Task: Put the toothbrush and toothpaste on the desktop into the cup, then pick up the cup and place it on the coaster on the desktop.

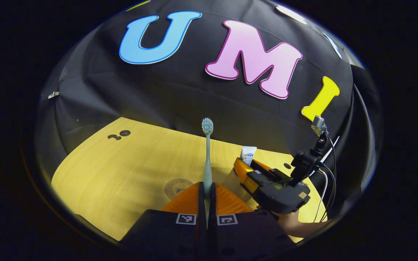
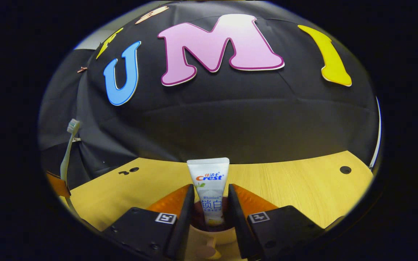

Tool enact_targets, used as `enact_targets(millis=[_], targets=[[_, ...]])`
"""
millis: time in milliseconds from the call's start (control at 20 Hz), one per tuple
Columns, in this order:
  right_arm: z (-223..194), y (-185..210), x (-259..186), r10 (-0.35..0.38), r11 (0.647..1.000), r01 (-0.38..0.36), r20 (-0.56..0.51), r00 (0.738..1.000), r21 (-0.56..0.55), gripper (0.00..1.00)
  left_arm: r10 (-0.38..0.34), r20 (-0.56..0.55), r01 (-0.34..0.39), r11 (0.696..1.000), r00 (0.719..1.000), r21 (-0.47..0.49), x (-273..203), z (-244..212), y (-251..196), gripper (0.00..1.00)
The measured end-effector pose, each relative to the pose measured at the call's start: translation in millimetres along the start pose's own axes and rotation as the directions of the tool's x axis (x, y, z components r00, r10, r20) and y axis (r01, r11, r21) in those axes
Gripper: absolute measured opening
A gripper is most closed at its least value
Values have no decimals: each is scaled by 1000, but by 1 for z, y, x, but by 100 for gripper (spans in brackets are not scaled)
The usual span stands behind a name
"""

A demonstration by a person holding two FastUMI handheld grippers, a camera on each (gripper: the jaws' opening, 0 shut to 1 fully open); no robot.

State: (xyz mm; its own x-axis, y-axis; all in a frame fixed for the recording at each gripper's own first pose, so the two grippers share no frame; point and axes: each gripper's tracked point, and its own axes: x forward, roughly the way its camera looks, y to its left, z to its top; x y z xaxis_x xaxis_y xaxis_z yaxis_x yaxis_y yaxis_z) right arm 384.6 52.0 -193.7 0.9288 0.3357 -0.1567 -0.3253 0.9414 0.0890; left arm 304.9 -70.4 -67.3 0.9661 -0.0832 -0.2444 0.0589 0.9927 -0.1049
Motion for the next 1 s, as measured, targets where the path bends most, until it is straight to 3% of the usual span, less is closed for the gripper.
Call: enact_targets(millis=[100,200,600,700,750,1000], targets=[[0,-4,-9,11,1000,-10,-11,1000,26,82,-17,22,17,1000,1000,-3,8,7,-11,6],[2,-26,-22,-50,999,50,-21,999,14,98,-47,50,47,999,998,-8,18,17,-26,6],[-10,-111,-77,-207,978,208,-67,976,11,98,-163,222,161,987,961,28,75,68,-84,6],[-15,-123,-87,-223,974,224,-83,971,10,98,-180,239,175,984,954,41,89,67,-94,1],[-18,-129,-92,-230,973,231,-89,969,9,98,-184,251,177,983,950,51,96,66,-98,6],[-30,-141,-101,-241,970,243,-115,964,3,98,-185,290,160,981,939,109,124,48,-113,6]])
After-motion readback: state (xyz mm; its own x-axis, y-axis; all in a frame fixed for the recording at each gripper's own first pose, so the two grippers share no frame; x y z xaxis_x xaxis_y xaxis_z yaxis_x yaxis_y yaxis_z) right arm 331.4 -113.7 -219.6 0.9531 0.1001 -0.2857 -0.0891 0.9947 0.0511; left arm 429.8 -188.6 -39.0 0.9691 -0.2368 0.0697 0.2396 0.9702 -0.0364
